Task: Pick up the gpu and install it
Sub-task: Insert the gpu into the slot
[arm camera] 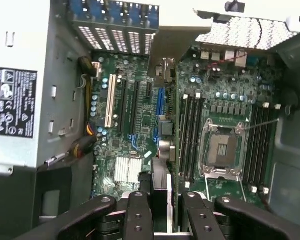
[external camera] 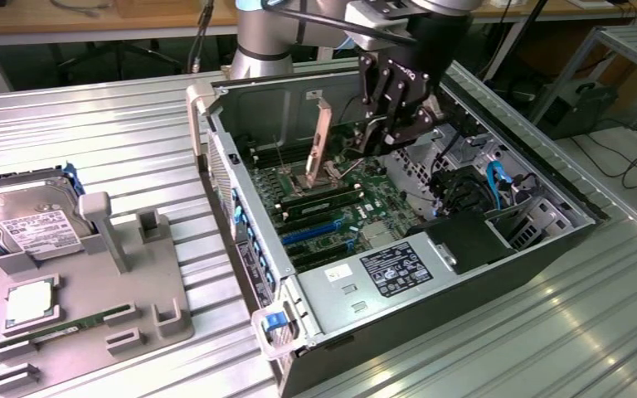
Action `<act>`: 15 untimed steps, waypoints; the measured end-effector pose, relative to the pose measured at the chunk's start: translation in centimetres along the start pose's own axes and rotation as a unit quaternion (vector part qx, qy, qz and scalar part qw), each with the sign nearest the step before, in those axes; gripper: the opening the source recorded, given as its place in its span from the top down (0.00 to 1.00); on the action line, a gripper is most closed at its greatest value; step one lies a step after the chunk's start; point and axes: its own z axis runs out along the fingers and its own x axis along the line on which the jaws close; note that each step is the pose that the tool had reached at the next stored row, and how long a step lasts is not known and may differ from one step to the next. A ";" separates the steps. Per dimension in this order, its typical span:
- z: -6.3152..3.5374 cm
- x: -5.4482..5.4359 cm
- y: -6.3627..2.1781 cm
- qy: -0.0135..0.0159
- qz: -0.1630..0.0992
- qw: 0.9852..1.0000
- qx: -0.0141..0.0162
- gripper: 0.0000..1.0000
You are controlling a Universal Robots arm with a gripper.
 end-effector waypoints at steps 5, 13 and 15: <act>0.77 0.0 -0.05 -0.001 0.032 0.999 0.000 0.72; 2.26 -1.2 0.51 0.004 0.036 0.999 0.000 0.72; 2.41 -1.2 0.55 0.007 0.036 0.999 0.001 0.72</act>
